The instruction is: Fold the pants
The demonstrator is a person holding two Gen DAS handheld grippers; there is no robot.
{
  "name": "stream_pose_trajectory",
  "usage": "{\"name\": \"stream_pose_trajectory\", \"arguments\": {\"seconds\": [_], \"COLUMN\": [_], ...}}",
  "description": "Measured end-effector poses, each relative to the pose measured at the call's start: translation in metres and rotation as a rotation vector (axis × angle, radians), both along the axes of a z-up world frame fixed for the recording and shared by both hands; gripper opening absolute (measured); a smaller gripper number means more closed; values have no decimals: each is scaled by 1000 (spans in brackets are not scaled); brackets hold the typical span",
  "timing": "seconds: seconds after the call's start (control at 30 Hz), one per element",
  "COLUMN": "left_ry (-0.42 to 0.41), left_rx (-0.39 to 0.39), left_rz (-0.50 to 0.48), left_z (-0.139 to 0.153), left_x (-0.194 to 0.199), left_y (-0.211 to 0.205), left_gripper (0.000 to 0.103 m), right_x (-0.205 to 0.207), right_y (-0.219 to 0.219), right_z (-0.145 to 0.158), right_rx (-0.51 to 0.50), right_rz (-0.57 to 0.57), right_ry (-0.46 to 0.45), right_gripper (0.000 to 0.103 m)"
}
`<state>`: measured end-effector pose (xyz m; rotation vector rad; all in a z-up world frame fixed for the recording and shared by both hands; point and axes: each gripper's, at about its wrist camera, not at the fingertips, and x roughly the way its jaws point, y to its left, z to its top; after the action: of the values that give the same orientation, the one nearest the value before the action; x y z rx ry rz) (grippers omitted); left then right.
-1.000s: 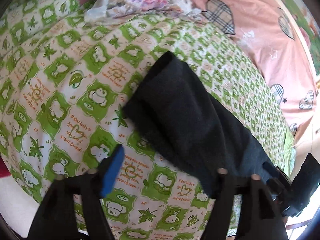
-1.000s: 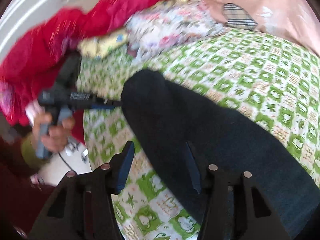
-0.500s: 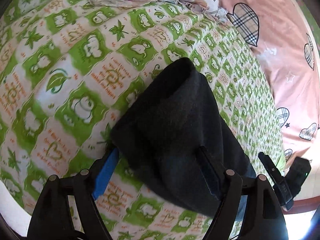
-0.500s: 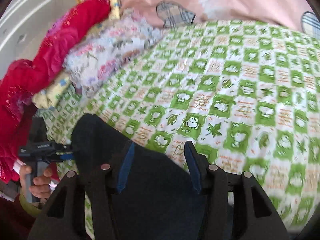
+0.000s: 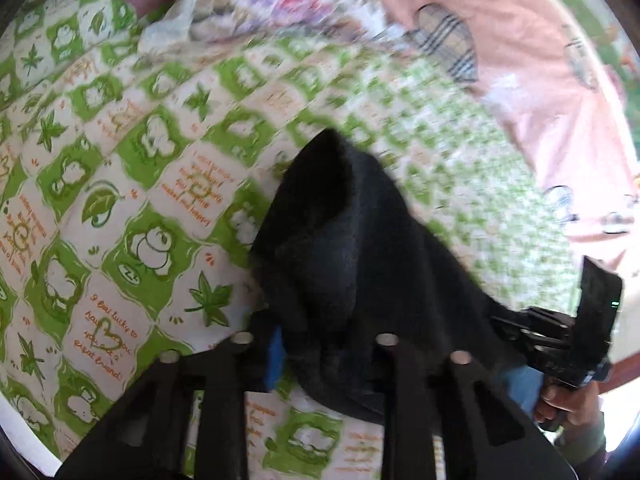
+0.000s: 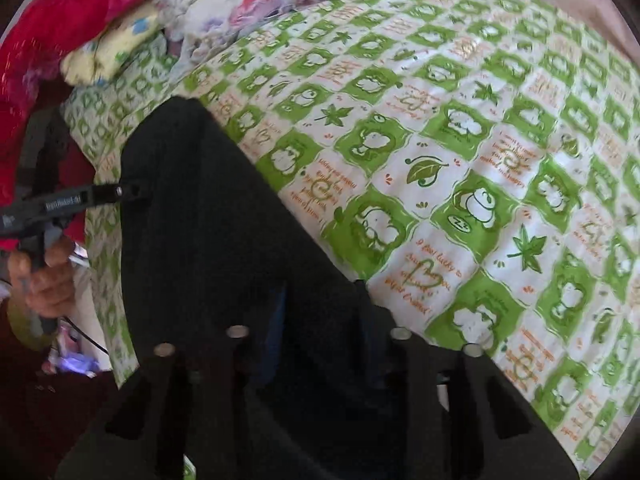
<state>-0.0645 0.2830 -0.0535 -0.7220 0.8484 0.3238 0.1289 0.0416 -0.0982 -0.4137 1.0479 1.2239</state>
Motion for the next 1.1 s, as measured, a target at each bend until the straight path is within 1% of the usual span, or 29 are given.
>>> {"name": "stream_pose_trajectory", "arguments": {"seconds": [0.1, 0.13, 0.2, 0.27, 0.33, 0.37, 0.5, 0.53, 0.57, 0.6, 0.63, 0.7, 0.73, 0.8, 0.83, 0.9, 0.93, 1.0, 1.1], "left_ry": [-75, -97, -120, -128, -116, -102, 3, 36, 61, 95, 124, 140, 148, 159, 159, 148, 146, 143, 135], "left_rx": [53, 78, 126, 178, 228, 244, 328, 340, 349, 368, 394, 441, 469, 533, 552, 573, 588, 600, 605], "left_rz": [-46, -59, -80, -88, -90, -88, -93, -95, -93, -78, -58, -13, 11, 52, 62, 74, 78, 65, 37], "left_z": [23, 32, 46, 56, 58, 56, 37, 29, 23, 19, 17, 19, 22, 29, 34, 42, 45, 50, 55], "left_x": [-14, -19, -25, -26, -26, -24, -16, -15, -14, -14, -15, -21, -24, -28, -31, -35, -34, -33, -31], "left_y": [-7, -10, -16, -22, -25, -25, -28, -26, -26, -25, -25, -22, -22, -23, -23, -24, -25, -30, -40], "left_gripper": [19, 19, 19, 19, 19, 19, 19, 19, 22, 30, 34, 51, 55, 56, 57, 64, 65, 66, 67], "right_x": [-7, -10, -13, -14, -17, -17, -15, -13, -10, -11, -11, -15, -18, -26, -32, -40, -44, -55, -65], "right_y": [-14, -20, -25, -25, -18, -15, 0, 3, 5, 6, 4, -3, -5, -15, -23, -34, -40, -56, -71], "right_z": [22, 33, 43, 46, 41, 37, 15, 9, 5, 5, 7, 16, 20, 31, 37, 43, 46, 46, 42], "right_rx": [75, 112, 146, 180, 180, 174, 134, 121, 107, 99, 95, 124, 146, 179, 201, 243, 266, 292, 311], "right_rz": [-37, -66, -106, -155, -203, -218, -272, -285, -304, -320, -348, -365, -364, -379, -385, -395, -399, -420, -444], "right_ry": [-63, -102, -156, -188, -235, -242, -250, -244, -233, -227, -223, -224, -224, -232, -227, -211, -200, -177, -137], "right_gripper": [20, 19, 18, 17, 16, 16, 16, 19, 23, 31, 42, 55, 61, 67, 69, 71, 73, 76, 76]}}
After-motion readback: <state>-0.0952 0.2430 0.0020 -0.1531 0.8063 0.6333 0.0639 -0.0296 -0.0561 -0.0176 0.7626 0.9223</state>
